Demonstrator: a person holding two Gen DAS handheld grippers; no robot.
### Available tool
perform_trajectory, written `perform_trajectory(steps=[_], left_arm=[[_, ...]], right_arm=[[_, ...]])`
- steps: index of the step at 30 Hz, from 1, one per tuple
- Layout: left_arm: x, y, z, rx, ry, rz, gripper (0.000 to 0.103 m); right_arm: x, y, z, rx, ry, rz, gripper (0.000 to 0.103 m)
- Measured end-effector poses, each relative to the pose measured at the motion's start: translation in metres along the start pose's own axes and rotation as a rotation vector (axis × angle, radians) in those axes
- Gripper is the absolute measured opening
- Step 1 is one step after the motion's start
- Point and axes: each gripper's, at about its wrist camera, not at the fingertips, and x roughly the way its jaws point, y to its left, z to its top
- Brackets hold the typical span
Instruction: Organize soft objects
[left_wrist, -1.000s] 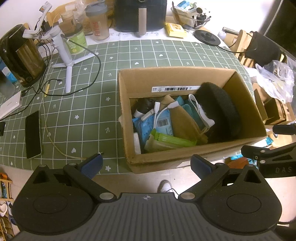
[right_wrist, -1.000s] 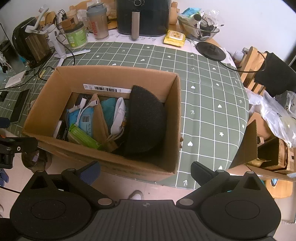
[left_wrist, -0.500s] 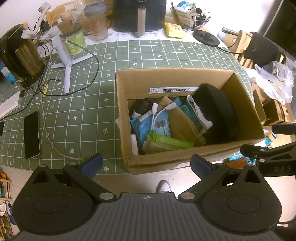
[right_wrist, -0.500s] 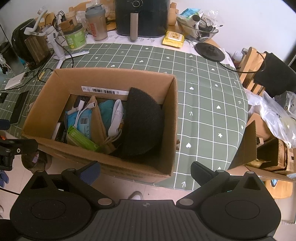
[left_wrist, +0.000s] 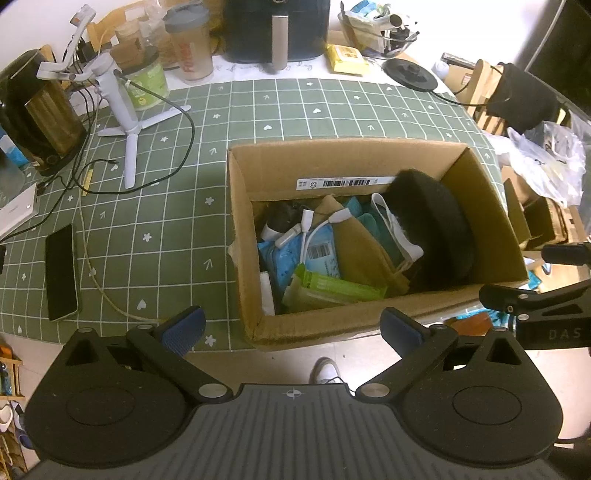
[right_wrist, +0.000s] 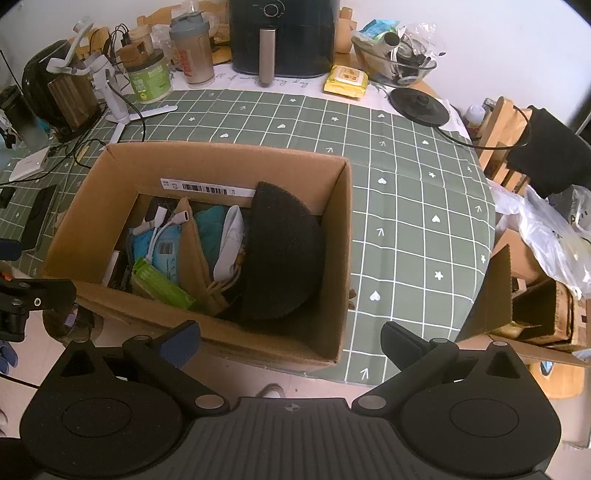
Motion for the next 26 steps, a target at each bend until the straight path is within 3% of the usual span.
perform_trajectory(steps=[19,26], left_arm=[[0.005,-0.002,0.014,-0.019,0.022,-0.001,0.103],[0.002,-0.003,0.016,-0.045,-0.005,0.014,0.103]], right_arm=[[0.008,-0.011,0.012,-0.029,0.006,-0.005,0.103],[0.010,-0.016,0.014,-0.046,0.004,0.010,0.103]])
